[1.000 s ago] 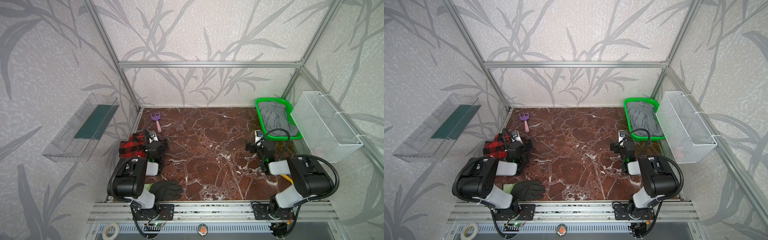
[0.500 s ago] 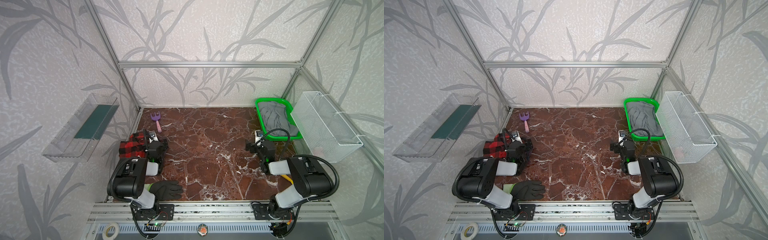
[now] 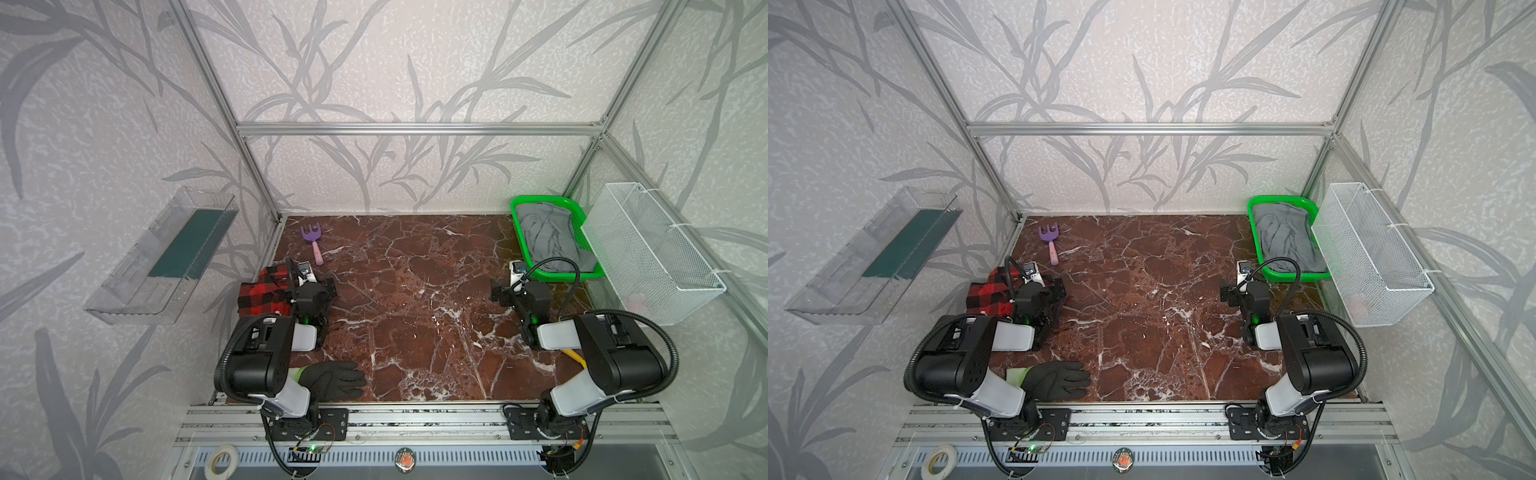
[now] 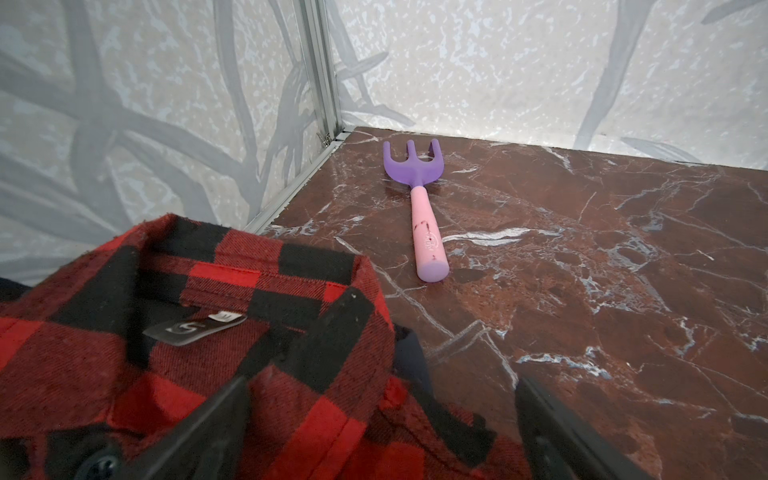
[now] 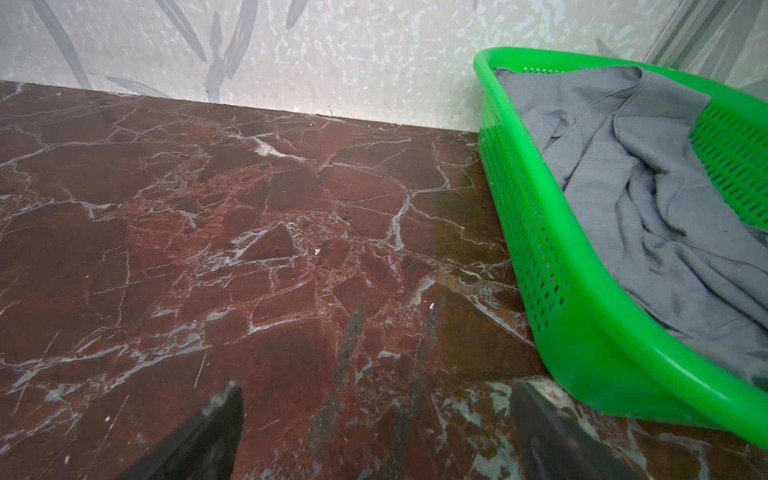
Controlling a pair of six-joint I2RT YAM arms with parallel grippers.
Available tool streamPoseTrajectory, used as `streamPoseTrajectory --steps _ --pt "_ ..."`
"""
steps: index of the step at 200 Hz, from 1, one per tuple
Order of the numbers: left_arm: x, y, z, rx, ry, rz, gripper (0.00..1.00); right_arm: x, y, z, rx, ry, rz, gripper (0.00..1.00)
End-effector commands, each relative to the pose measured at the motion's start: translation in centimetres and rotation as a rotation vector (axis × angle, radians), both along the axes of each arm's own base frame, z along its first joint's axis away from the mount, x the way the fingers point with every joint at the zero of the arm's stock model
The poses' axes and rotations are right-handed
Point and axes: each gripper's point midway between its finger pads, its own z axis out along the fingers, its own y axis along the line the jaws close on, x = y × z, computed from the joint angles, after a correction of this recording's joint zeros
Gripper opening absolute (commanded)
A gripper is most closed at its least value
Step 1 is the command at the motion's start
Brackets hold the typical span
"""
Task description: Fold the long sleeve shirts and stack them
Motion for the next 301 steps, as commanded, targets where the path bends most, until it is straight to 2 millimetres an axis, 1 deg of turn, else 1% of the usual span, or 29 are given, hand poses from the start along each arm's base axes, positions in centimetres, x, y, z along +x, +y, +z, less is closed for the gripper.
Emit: streamPoseTrajectory --steps 1,49,64,78,84,96,98,102,109,119,125,132,144,153,170,184,203,218,223,224,225,230,239,244,263,281,296,298,301 --pt "0.3 0.1 0.4 0.017 -0.014 0.005 0.99 0.4 0.3 0.8 -0.006 -0.026 0.011 0.99" --pt "0.3 0.2 0.4 0.017 -0.014 0.008 0.99 0.5 0.3 0.8 -0.007 -0.023 0.014 0.99" --pt "0.3 0.2 0.6 0.021 -0.020 0.011 0.99 0.3 1.4 0.8 -0.009 -0.025 0.080 0.99" --pt "0.0 0.0 1.5 0.030 -0.014 0.021 0.99 0.6 -0.4 2.5 -0.057 -0.003 -0.067 0.99" --pt "0.0 0.0 2.4 0.054 -0.017 0.027 0.99 0.7 -0.4 3.1 -0.077 0.032 -0.083 0.99" --pt "0.0 -0.1 3.9 0.074 0.019 0.043 0.99 0.8 1.0 7.3 -0.051 0.002 -0.030 0.99" --pt "0.0 -0.1 3.9 0.074 0.031 0.045 0.99 0.8 1.6 8.6 -0.020 -0.031 -0.010 0.99" --pt "0.1 -0.1 4.5 0.073 0.036 0.051 0.99 0.7 2.0 10.0 0.016 -0.069 0.000 0.99" --pt "0.2 0.4 6.4 0.051 -0.012 0.091 0.99 0.3 2.3 13.7 0.096 -0.178 -0.009 0.99" --pt "-0.4 1.6 8.8 -0.050 -0.114 0.205 0.99 -0.2 2.4 16.8 0.153 -0.232 -0.036 0.99" --pt "-0.6 1.8 10.1 -0.117 -0.157 0.230 0.99 -0.4 3.2 18.9 0.177 -0.240 0.009 0.99" --pt "-0.5 1.6 11.7 -0.183 -0.193 0.222 0.99 -0.8 4.8 21.3 0.164 -0.221 0.106 0.99" --pt "0.0 0.5 13.6 -0.305 -0.211 0.139 0.99 -1.2 6.3 24.3 0.190 -0.222 0.193 0.99" --pt "0.4 -0.6 14.7 -0.398 -0.213 0.052 0.99 -1.2 5.5 26.7 0.269 -0.254 0.135 0.99" --pt "0.2 -1.7 15.8 -0.545 -0.220 0.008 0.99 -1.7 2.2 28.5 0.418 -0.248 -0.083 0.99" --pt "-0.5 -2.0 16.6 -0.651 -0.249 0.022 0.99 -2.3 1.0 28.9 0.540 -0.229 -0.175 0.99" --pt "-2.1 -1.7 16.4 -0.801 -0.293 0.090 0.99 -2.3 2.3 29.1 0.633 -0.235 -0.101 0.99" --pt "-2.7 -2.4 17.9 -0.823 -0.332 0.026 0.99 -1.8 3.4 29.5 0.603 -0.204 -0.041 0.99" --pt "-2.8 -2.8 18.4 -0.826 -0.336 -0.002 0.99 -1.5 3.4 28.6 0.582 -0.158 -0.059 0.99" --pt "-2.8 -2.9 18.5 -0.825 -0.337 -0.008 0.99 -1.5 3.3 29.2 0.580 -0.163 -0.061 0.99" --pt "-2.8 -3.0 18.6 -0.825 -0.338 -0.014 0.99 -1.4 3.3 28.6 0.574 -0.143 -0.068 0.99" --pt "-2.9 -3.5 19.0 -0.823 -0.336 -0.046 0.99 -1.0 2.9 28.5 0.554 -0.104 -0.109 0.99" --pt "-2.9 -4.4 19.7 -0.812 -0.323 -0.094 0.99 -0.4 1.9 26.9 0.491 0.012 -0.204 0.99" --pt "-3.0 -4.7 19.8 -0.800 -0.310 -0.100 0.99 0.0 1.6 27.1 0.447 0.041 -0.225 0.99" --pt "-3.4 -5.7 20.2 -0.739 -0.232 -0.128 0.99 2.7 0.9 25.0 0.332 0.159 -0.296 0.99" --pt "-4.0 -6.4 19.6 -0.733 -0.149 -0.126 0.99 5.6 -0.8 22.7 0.170 0.247 -0.401 0.99" --pt "-4.8 -7.1 18.9 -0.740 -0.081 -0.140 0.99 7.4 -1.6 21.6 0.082 0.305 -0.445 0.99" --pt "-4.9 -7.1 18.8 -0.737 -0.072 -0.142 0.99 7.9 -1.7 20.6 0.064 0.334 -0.455 0.99" --pt "-5.0 -7.2 18.5 -0.733 -0.054 -0.142 0.99 8.3 -1.8 20.4 0.050 0.345 -0.463 0.99"
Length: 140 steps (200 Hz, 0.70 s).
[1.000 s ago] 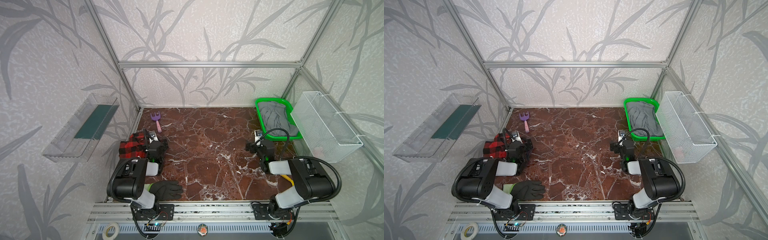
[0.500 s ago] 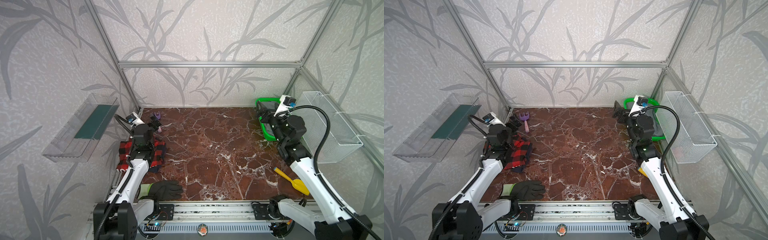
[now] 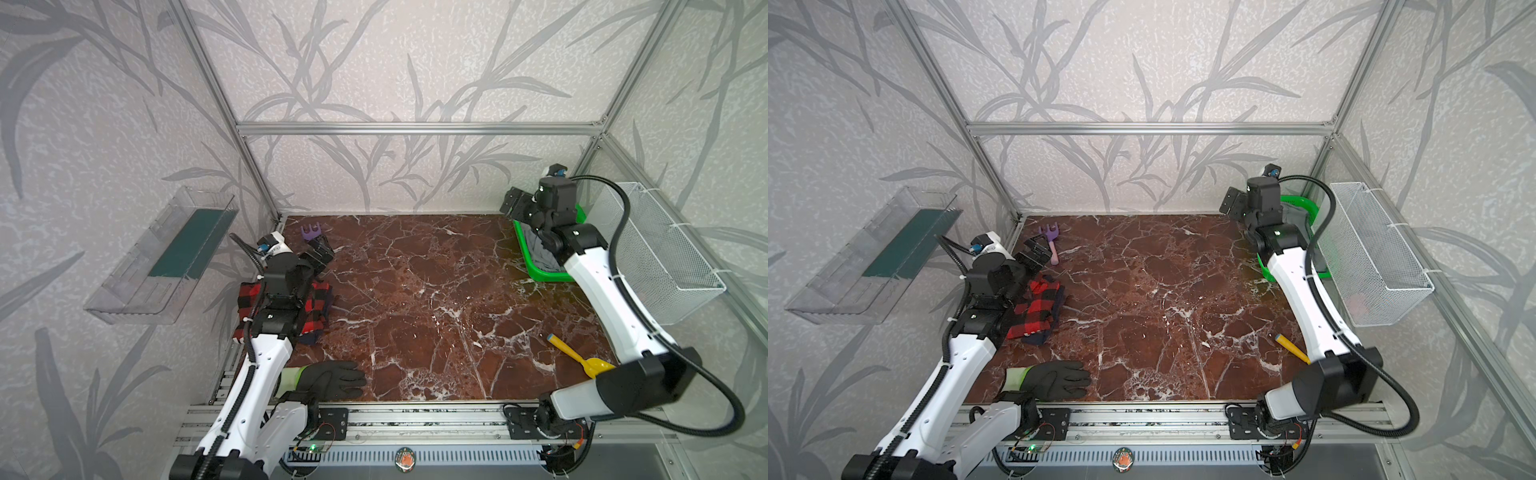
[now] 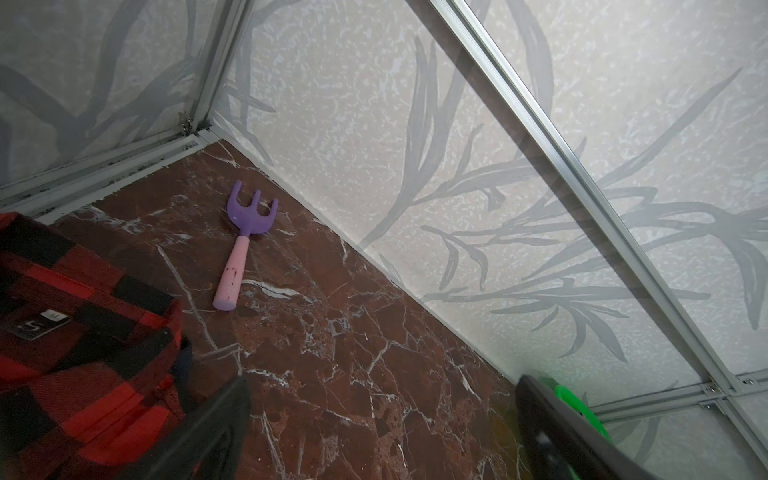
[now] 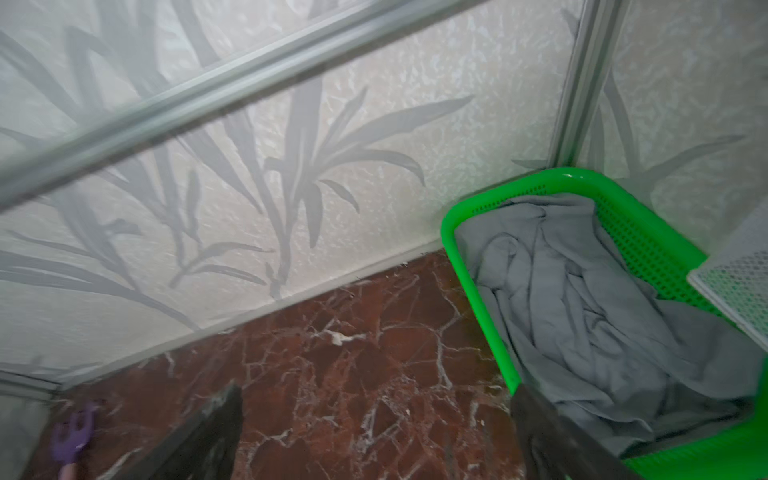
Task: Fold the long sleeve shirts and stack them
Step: 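Reach the right gripper into the green basket toward the grey shirt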
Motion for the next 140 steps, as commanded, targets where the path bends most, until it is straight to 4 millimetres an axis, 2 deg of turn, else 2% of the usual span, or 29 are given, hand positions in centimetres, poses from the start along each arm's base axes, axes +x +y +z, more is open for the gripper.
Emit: streamPoseTrajectory --steps 1,33,64,92,120,140 --pt "-1.7 -1.0 -1.9 0.028 0.144 -0.069 0.99 0.8 -3.0 -6.2 -0.216 0.299 -0.096 0.99" --pt "-3.8 -1.5 -4.0 0.098 0.298 -0.117 0.99 3.8 -5.8 -8.9 -0.288 0.444 -0.187 0.99" --pt "-5.2 -2.8 -5.6 0.161 0.370 -0.192 0.99 5.3 -8.9 -11.9 -0.305 0.590 -0.291 1.00" --pt "-6.0 -3.4 -6.6 0.215 0.391 -0.228 0.99 6.5 -10.2 -12.9 -0.335 0.606 -0.339 0.99" --pt "-6.8 -3.7 -7.0 0.240 0.385 -0.241 0.99 6.5 -12.2 -13.7 -0.234 0.593 -0.411 0.95" --pt "-7.1 -4.0 -7.0 0.237 0.377 -0.251 0.99 7.0 -13.0 -13.8 -0.269 0.573 -0.434 0.92"
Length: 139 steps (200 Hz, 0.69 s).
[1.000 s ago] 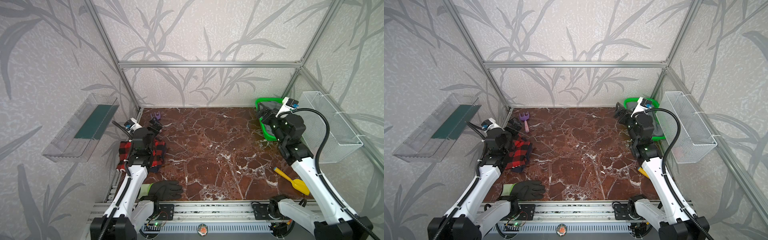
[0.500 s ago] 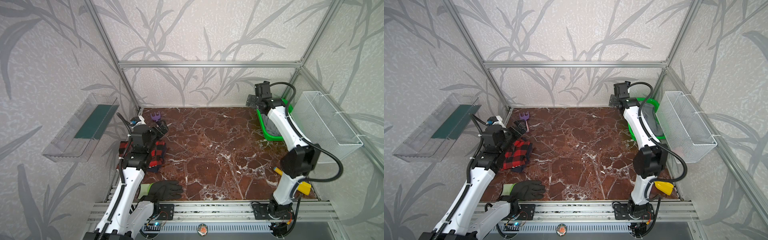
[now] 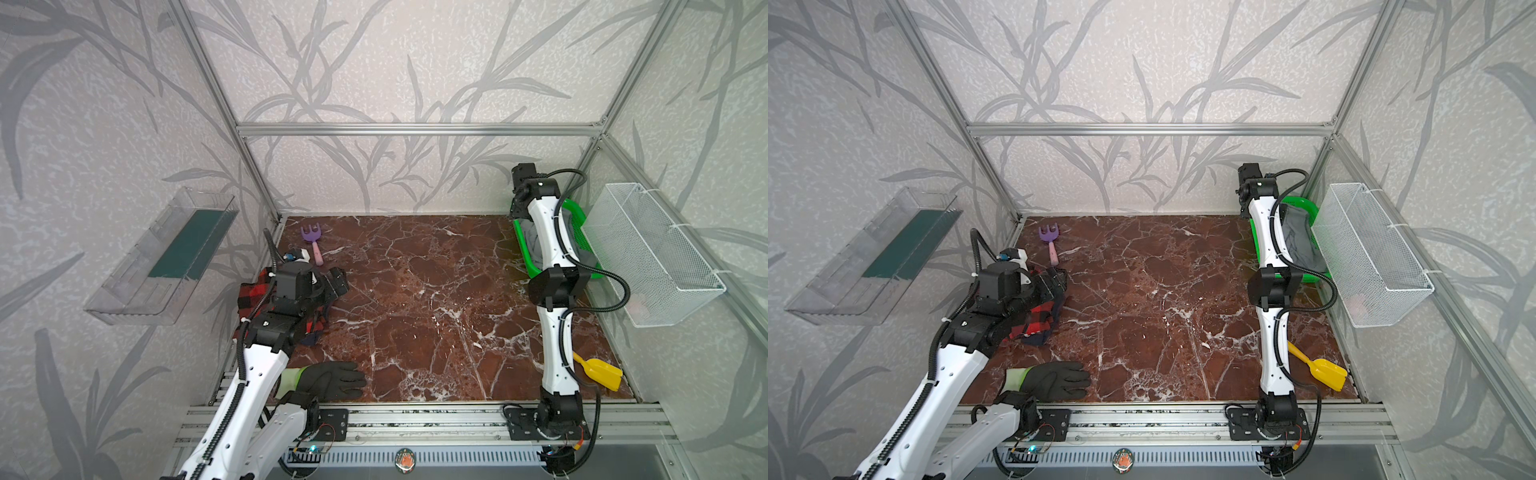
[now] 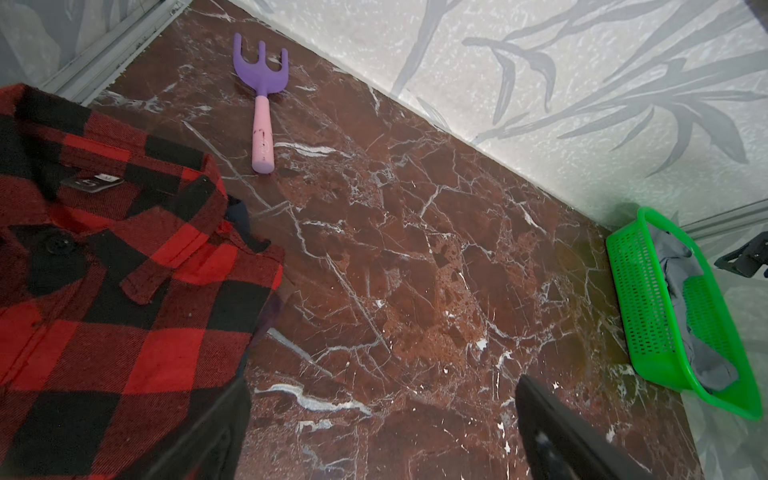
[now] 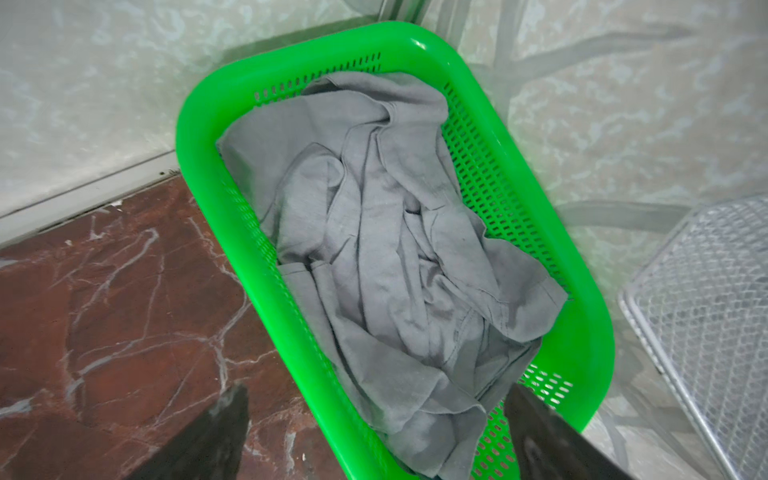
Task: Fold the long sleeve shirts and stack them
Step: 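Reach the right gripper into the green basket toward the grey shirt, then lower the right gripper and pinch the grey shirt in the basket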
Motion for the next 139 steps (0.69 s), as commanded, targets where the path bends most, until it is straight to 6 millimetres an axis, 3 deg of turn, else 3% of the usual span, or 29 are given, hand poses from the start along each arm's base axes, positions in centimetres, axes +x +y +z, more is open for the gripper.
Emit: streamPoseTrajectory --steps 1,19,50,139 --pt "-1.0 0.1 -1.0 0.036 0.028 -0.012 0.99 -1.0 -1.4 0.6 -0.036 -0.003 -0.056 0.92" --pt "-1.2 0.0 -0.9 0.036 0.027 -0.020 0.99 -1.1 -2.2 0.0 -0.036 0.009 -0.083 0.92" --pt "-1.2 -0.1 -1.0 0.034 0.027 -0.025 0.99 -1.2 -3.5 -2.9 0.022 0.065 -0.103 0.90" --pt "-1.2 -0.5 -1.5 0.028 0.051 -0.044 0.99 -1.4 -1.8 -9.8 0.150 0.212 -0.045 0.90"
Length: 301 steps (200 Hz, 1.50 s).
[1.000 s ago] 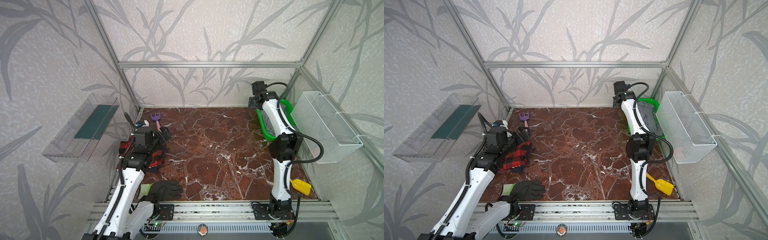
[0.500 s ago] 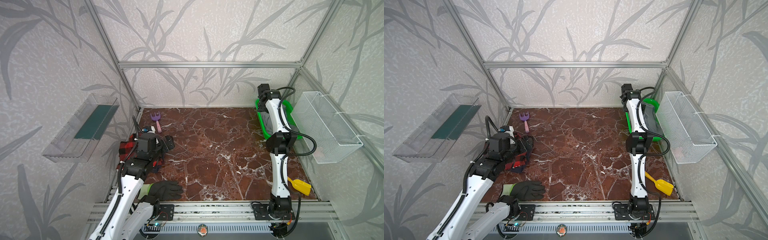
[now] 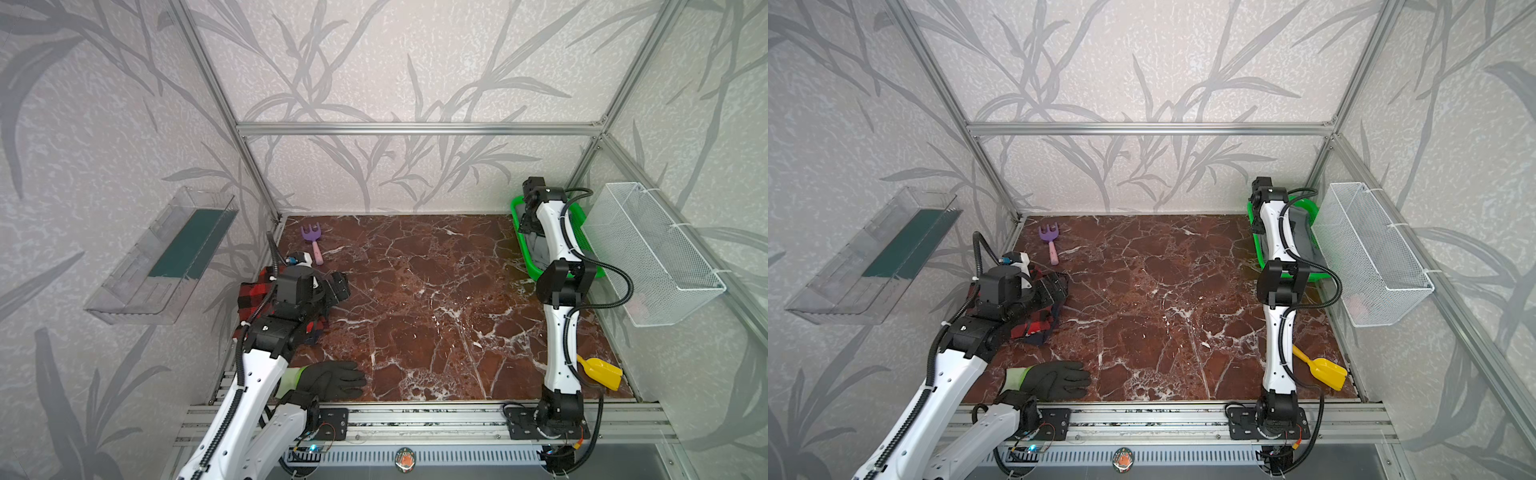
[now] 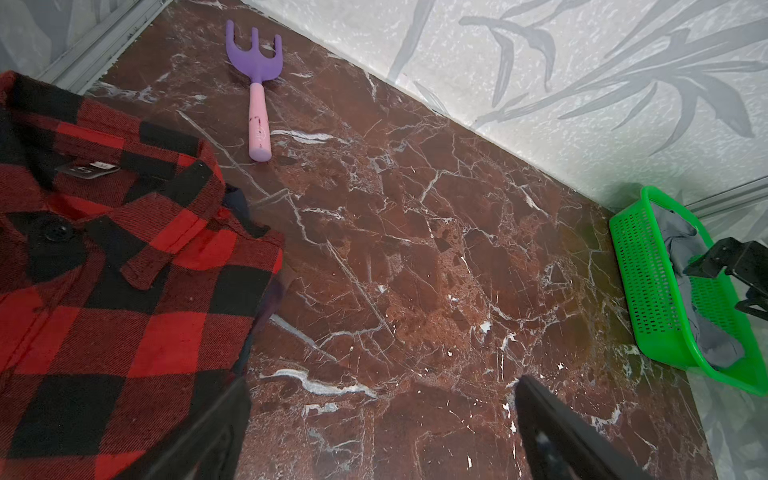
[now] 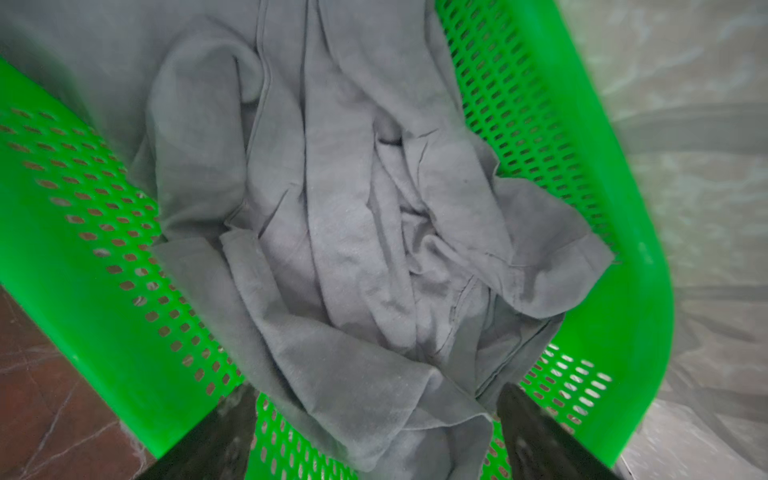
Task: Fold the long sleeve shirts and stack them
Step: 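Lower the right gripper and pinch the grey shirt in the basket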
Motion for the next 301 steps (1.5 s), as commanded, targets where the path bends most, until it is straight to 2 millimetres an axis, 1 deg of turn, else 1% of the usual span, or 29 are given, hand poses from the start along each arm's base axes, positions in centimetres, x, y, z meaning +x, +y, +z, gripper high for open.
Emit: streamPoseTrajectory --steps 1,35,59,81,111,136,152,176,216,238,249,261,285,301 --pt "-0.4 -0.1 -0.9 0.016 0.033 -0.013 0.99 -0.1 1.0 -2.2 0.042 0.046 0.024 0.91" --pt "-0.4 0.1 -1.0 0.022 0.038 -0.008 0.99 -0.3 1.5 -4.5 0.071 0.099 0.040 0.90" --pt "-0.4 0.2 -1.1 0.028 0.042 -0.004 0.99 -0.4 2.5 -5.3 0.127 0.115 0.057 0.89" --pt "-0.4 0.3 -0.9 0.031 0.038 0.000 0.99 -0.2 4.4 -5.5 0.180 0.116 0.106 0.89" --pt "-0.4 0.4 -0.9 0.036 0.037 0.004 0.99 0.1 7.2 -4.8 0.189 0.113 0.173 0.89" --pt "-0.5 0.5 -0.9 0.039 0.038 0.006 0.99 0.0 10.5 -4.1 0.196 0.105 0.236 0.90" --pt "-0.6 0.5 -0.9 0.041 0.035 0.007 0.99 -0.1 11.8 -4.1 0.202 0.101 0.258 0.90" --pt "-0.6 0.5 -0.9 0.042 0.035 0.009 0.99 -0.2 12.2 -5.0 0.227 0.116 0.256 0.92" --pt "-0.6 0.5 -1.0 0.043 0.038 0.008 0.99 -0.6 12.5 -8.2 0.245 0.190 0.278 0.91" --pt "-0.6 0.6 -1.1 0.046 0.042 0.008 0.99 -1.0 12.3 -9.5 0.242 0.225 0.272 0.83" --pt "-0.6 0.5 -1.1 0.047 0.044 0.007 0.99 -1.2 12.2 -10.2 0.243 0.244 0.270 0.75" --pt "-0.6 0.6 -1.1 0.050 0.045 0.010 0.99 -1.4 12.3 -10.6 0.252 0.256 0.270 0.69" --pt "-0.5 0.7 -1.2 0.053 0.046 0.011 0.99 -1.6 12.4 -11.4 0.259 0.271 0.275 0.59" --pt "-0.5 0.6 -1.2 0.054 0.049 0.008 0.99 -1.7 12.4 -11.7 0.263 0.276 0.275 0.42"
